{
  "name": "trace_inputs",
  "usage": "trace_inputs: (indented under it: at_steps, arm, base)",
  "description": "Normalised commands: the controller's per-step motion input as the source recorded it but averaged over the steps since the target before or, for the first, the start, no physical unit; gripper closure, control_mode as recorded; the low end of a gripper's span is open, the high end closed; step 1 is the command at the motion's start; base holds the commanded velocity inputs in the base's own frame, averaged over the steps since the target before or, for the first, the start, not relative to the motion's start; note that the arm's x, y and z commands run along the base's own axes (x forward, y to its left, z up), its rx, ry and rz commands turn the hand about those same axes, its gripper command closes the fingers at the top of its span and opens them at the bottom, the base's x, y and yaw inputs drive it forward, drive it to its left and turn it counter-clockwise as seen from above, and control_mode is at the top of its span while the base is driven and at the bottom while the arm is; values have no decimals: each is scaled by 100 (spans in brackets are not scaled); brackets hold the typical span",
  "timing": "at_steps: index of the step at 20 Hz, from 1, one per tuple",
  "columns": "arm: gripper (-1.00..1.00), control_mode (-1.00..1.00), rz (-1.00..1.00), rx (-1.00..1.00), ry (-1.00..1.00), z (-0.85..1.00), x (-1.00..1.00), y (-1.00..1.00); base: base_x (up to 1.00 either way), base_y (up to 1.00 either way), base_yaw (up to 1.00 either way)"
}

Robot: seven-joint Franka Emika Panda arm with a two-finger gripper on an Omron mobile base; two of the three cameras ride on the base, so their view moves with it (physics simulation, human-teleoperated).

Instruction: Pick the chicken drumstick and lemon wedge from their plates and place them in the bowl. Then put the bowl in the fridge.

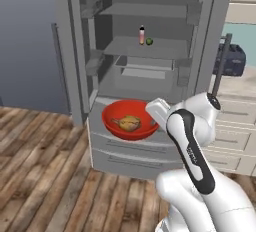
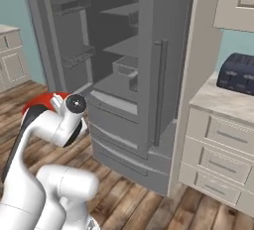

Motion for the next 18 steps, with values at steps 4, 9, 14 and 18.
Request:
trace_inputs:
  at_steps: [4,9,14,18]
  arm:
    - [100,100,0,0,0,0,0,0]
    - [100,100,0,0,0,0,0,0]
    - [100,100,0,0,0,0,0,0]
    - [100,100,0,0,0,0,0,0]
  base:
    - [52,36,-26]
    - [43,40,-45]
    - [37,48,-36]
    - [31,49,-22]
